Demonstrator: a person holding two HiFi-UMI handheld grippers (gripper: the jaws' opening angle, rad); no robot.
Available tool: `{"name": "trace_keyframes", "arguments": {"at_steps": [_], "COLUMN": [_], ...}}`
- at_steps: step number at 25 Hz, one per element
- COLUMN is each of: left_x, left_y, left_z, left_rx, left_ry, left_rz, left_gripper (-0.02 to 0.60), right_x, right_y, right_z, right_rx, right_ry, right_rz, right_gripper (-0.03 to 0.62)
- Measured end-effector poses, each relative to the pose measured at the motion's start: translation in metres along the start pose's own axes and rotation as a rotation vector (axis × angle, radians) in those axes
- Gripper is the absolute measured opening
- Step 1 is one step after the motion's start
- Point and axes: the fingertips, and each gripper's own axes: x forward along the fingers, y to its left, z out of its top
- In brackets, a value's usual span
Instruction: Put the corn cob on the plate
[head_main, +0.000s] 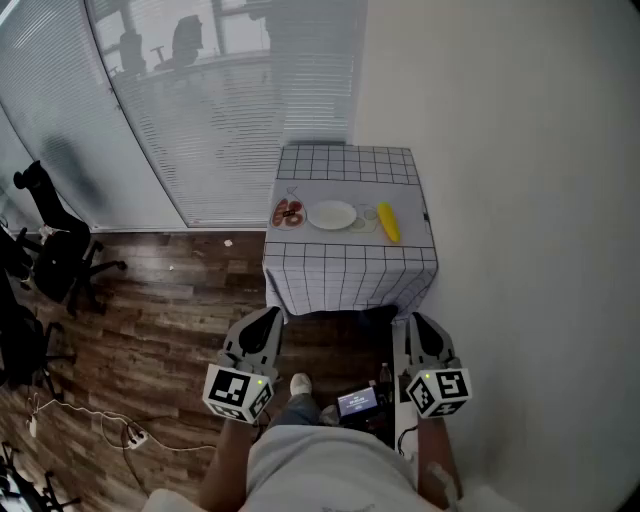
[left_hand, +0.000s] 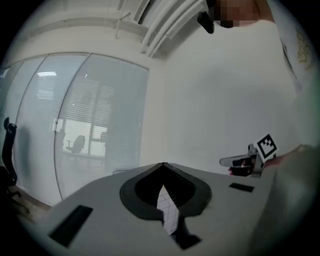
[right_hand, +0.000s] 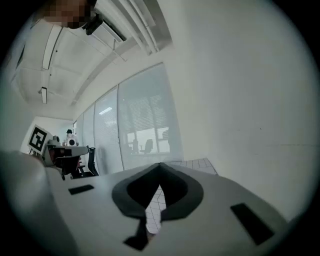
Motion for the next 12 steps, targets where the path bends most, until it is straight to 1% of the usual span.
{"name": "trace_keyframes", "arguments": {"at_steps": [2,3,7,12], "left_x": [-0.012,-0.016,-0.026,-0.025], "left_y": [0.002,0.003,0.006,0.006], "left_z": [0.003,0.004,0.004,-0.001], "left_rx": [-0.057,-0.069,-0.081,-0.033], "left_ry": [-0.031,-0.04,-0.061,-0.04], "left_rz": [-0.003,-0.002,0.0,0.025], "left_gripper": [0.008,0.008,0.008,0.008], "right_x": [-0.005,-0.007,-0.016,-0.022], "right_y": [0.002,0.003,0.006,0.018], "right_z": [-0.003,-0.004,-0.001,0.016], "right_rx": [-0.004,-0.004,0.002,0.002], "right_ry": [0.002,0.002,-0.003,-0.037], "right_rz": [-0.002,-0.005,-0.007,0.053], "right_gripper": [0.006,0.006,0.006,0.006]}}
